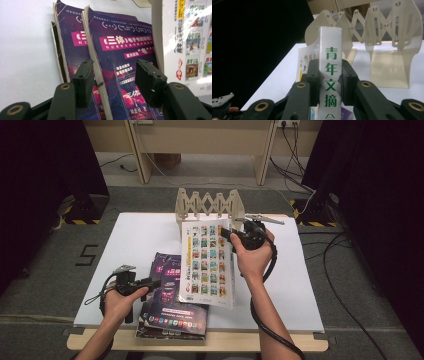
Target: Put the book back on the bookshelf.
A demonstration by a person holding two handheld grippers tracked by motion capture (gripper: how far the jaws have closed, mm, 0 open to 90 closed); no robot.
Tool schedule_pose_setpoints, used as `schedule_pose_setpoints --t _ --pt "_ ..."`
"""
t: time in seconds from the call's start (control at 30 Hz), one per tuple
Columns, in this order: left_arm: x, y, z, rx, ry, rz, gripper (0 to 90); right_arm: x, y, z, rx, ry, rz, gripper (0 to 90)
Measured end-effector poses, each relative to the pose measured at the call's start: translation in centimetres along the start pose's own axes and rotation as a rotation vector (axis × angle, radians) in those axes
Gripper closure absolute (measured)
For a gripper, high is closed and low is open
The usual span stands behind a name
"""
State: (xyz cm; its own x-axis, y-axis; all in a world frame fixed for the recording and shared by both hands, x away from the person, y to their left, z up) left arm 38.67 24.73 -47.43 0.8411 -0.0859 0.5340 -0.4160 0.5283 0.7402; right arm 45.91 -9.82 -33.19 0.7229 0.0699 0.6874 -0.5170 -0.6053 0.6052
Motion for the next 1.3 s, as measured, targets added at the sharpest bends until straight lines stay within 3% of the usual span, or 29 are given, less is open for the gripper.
schedule_pose_setpoints --t 0.47,0.63,0.97,1.3 --pt "0.0 0.0 0.1 -0.001 -0.003 -0.001 47.8 1.8 1.5 0.3 -0.053 0.011 0.073 74.2" --pt "0.0 0.0 0.1 -0.003 -0.003 -0.002 47.9 2.6 2.1 0.9 -0.092 0.005 0.099 74.2" --pt "0.0 -0.2 0.1 -0.001 -0.004 -0.005 47.9 3.1 3.4 3.3 -0.198 -0.043 0.142 74.2" --pt "0.0 -0.3 0.2 -0.001 -0.006 -0.011 47.9 3.3 4.1 4.3 -0.228 -0.066 0.165 74.2"
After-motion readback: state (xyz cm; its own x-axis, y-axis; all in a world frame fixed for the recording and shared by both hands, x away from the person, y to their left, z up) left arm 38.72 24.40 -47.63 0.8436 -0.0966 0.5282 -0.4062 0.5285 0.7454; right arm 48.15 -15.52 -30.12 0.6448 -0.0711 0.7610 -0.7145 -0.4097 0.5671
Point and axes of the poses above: each handheld gripper's, and its own axes: y roughly backward along the jaws, x roughly out of its top, z roughly to its right, the point moved 2 cm from there along -y, roughly forward along the jaws, and after that the axes turned 15 degrees about -z, right-handed, at the moved point
